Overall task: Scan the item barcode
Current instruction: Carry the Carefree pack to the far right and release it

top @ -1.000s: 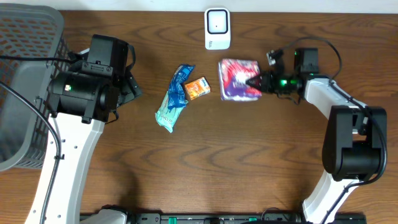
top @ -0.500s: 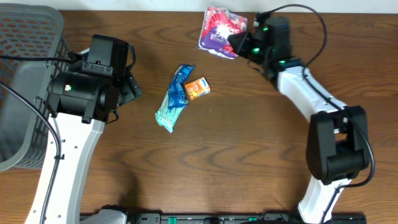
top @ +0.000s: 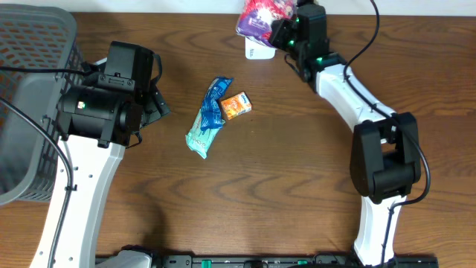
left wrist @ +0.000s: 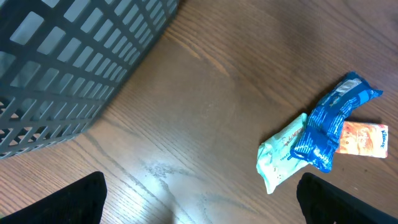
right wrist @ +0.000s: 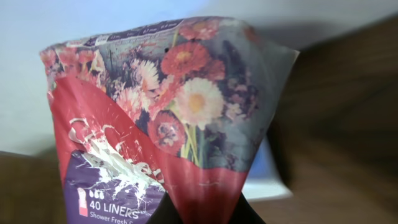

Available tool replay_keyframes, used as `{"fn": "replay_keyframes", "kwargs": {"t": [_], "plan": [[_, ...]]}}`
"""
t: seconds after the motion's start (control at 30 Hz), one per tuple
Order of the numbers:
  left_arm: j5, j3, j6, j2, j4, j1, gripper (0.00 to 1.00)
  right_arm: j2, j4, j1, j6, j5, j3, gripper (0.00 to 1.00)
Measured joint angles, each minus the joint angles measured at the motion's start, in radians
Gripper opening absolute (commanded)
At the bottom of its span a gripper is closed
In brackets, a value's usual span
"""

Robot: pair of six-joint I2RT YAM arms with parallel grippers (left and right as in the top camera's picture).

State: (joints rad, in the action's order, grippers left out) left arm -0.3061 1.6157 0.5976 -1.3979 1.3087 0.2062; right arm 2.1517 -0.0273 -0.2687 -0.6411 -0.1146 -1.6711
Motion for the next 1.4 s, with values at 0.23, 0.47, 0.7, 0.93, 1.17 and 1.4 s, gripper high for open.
{"fn": "replay_keyframes", "kwargs": {"t": [0.23, 0.47, 0.7, 0.93, 1.17, 1.4], "plan": [[0.000, 0.000, 0.000, 0.000, 0.000, 0.000, 0.98, 0.000, -0.390, 0.111, 0.170, 0.010, -0.208, 0.01], [0.000, 0.000, 0.000, 0.000, 0.000, 0.000, 0.98, 0.000, -0.748, 0.300, 0.283, 0.204, -0.381, 0.01], [0.000, 0.000, 0.000, 0.000, 0.000, 0.000, 0.98, 0.000, -0.872, 0.516, 0.328, 0.451, -0.388, 0.31], [0.000, 0.000, 0.000, 0.000, 0.000, 0.000, 0.98, 0.000, -0.893, 0.695, 0.341, 0.427, -0.389, 0.99], [0.000, 0.000, 0.000, 0.000, 0.000, 0.000, 0.98, 0.000, -0.913, 0.738, 0.343, 0.195, -0.389, 0.99], [0.000, 0.000, 0.000, 0.000, 0.000, 0.000, 0.98, 0.000, -0.957, 0.674, 0.387, -0.094, -0.389, 0.99]]}}
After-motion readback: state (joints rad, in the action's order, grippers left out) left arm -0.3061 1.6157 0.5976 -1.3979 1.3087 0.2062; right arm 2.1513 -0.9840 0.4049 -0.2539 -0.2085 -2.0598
